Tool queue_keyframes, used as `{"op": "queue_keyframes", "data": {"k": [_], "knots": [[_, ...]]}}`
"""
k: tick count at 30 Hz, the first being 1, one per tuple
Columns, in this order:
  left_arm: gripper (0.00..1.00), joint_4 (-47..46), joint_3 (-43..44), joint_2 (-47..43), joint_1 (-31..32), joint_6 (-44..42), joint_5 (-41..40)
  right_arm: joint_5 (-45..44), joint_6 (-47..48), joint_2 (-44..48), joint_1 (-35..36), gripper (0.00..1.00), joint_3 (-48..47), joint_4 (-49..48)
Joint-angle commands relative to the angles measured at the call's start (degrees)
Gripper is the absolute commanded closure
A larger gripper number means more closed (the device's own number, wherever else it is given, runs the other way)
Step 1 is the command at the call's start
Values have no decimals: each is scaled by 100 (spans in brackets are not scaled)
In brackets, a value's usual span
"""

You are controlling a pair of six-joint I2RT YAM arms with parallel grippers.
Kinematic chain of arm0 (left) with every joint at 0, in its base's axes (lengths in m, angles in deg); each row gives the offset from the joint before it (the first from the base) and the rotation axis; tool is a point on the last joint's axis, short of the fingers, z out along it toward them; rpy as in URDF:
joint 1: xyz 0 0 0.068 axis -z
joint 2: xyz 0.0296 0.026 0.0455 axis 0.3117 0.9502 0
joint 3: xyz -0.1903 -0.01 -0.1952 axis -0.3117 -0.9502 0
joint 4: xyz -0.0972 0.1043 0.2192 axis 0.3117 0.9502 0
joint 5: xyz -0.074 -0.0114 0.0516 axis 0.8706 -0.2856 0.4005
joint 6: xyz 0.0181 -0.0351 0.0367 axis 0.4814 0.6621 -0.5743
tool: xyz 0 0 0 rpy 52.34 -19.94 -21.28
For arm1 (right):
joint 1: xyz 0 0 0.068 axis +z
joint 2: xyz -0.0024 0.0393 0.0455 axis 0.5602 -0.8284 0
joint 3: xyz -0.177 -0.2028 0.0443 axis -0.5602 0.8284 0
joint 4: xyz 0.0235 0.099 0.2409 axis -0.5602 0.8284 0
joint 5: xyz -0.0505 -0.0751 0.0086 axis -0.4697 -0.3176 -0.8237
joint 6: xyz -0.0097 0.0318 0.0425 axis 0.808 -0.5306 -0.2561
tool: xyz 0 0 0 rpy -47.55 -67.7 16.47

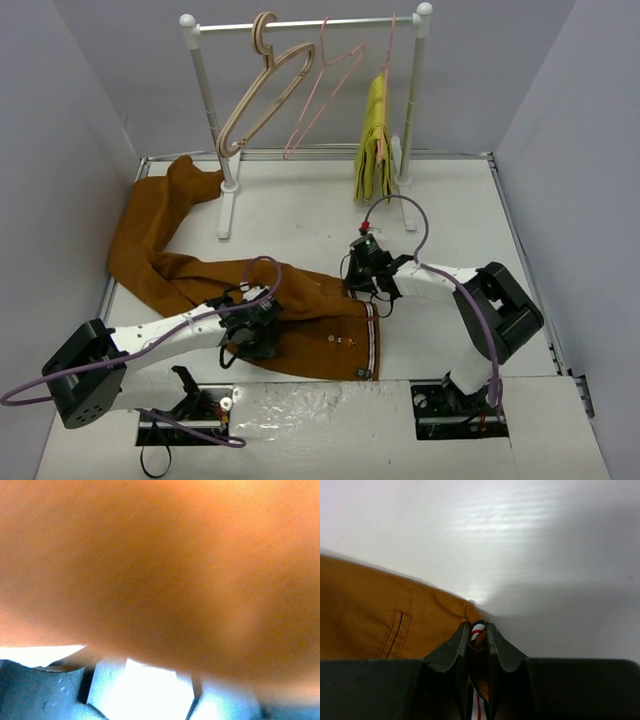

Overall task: Place the trousers on the hanger
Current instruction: Flatten out the trousers at the center of the board.

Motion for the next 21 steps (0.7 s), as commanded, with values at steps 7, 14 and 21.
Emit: {"op": "queue_keyframes", "data": {"k": [7,14,21], "knots": [[62,118,-620,481,97,217,607,-733,-13,162,-2192,100,-46,1555],[63,-66,-8,884,97,-248,563,-1347,188,671,-3257,100,-758,1678],[63,-330,1232,2228,114,-882,913,-1532,742,619,-3688,100,-1821,1687]]}}
